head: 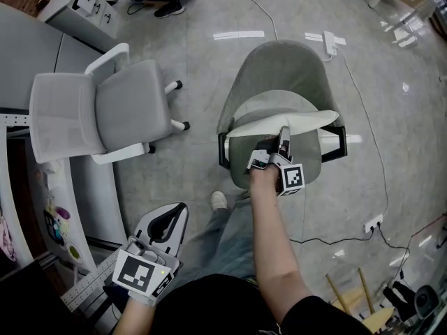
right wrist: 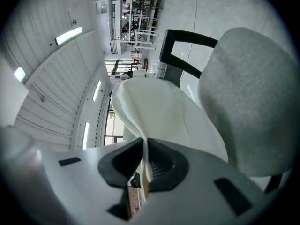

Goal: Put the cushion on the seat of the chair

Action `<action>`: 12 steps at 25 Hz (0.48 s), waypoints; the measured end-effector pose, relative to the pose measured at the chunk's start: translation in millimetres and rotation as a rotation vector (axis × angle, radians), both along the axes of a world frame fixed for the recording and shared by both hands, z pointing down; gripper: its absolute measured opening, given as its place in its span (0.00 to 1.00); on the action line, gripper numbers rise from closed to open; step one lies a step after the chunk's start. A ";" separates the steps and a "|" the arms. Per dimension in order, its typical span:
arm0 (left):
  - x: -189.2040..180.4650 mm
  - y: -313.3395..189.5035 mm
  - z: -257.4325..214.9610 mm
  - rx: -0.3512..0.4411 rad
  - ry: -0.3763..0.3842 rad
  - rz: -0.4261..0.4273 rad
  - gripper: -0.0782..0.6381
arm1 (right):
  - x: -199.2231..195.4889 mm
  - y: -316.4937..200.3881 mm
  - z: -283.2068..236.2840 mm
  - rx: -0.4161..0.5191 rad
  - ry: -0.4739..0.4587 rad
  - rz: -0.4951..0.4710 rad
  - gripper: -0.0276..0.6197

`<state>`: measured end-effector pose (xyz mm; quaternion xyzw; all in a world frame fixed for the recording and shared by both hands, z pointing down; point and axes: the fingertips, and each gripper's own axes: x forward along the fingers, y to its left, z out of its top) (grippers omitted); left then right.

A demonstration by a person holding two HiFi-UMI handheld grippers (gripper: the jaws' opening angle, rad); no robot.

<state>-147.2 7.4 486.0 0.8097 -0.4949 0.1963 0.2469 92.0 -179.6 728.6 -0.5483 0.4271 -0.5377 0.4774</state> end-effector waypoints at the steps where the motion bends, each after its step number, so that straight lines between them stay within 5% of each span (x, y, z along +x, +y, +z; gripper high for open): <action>1: 0.9 1.5 1.0 -0.001 0.002 0.004 0.13 | 1.8 3.5 0.5 -0.003 0.007 -0.005 0.10; 12: 21.3 10.4 10.5 0.006 -0.005 0.075 0.13 | 30.3 66.6 26.8 -0.111 0.055 -0.001 0.12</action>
